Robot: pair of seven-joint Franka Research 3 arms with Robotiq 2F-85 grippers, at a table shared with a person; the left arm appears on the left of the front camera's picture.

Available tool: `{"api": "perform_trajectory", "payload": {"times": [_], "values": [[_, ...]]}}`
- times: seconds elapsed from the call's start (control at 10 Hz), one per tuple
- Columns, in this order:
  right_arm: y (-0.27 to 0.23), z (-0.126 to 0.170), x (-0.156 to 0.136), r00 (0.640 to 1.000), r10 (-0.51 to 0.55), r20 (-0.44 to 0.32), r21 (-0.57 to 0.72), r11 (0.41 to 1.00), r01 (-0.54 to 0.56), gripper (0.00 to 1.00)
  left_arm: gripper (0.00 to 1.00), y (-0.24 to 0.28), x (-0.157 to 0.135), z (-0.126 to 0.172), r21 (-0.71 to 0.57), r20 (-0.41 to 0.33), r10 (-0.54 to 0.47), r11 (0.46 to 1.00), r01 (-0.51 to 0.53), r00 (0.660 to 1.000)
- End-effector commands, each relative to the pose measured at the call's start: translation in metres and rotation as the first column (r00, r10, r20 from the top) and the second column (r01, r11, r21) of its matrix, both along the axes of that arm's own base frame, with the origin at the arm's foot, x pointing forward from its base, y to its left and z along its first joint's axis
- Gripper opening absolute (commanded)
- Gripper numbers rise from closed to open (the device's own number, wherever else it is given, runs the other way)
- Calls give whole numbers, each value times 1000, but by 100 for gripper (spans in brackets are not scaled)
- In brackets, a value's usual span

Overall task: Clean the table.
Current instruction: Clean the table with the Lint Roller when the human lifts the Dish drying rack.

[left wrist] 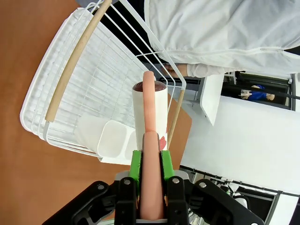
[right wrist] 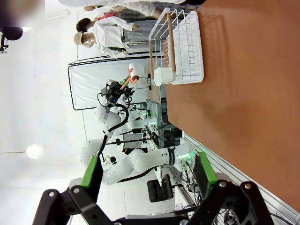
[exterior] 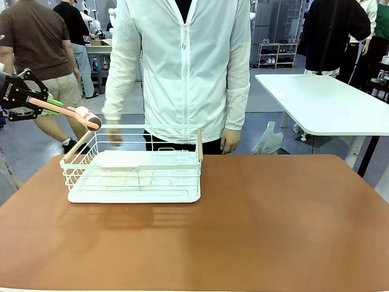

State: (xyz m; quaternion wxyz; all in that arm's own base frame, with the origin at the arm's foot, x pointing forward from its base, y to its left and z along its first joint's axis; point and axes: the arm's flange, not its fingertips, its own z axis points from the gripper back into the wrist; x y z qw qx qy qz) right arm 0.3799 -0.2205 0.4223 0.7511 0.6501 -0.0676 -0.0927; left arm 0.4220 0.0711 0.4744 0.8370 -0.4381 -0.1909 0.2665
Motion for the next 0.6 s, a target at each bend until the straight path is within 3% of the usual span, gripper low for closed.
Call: {"api": "perform_trajectory", "payload": {"times": [0.0, 0.5], "values": [[0, 2, 0, 1000, -3, -7, -6, 1000, 3, 100, 0, 0, 0, 0, 0, -1, 2, 1000, -2, 1000], [0, 2, 0, 1000, -3, -7, -6, 1000, 3, 100, 0, 0, 0, 0, 0, -1, 2, 1000, -2, 1000]]}}
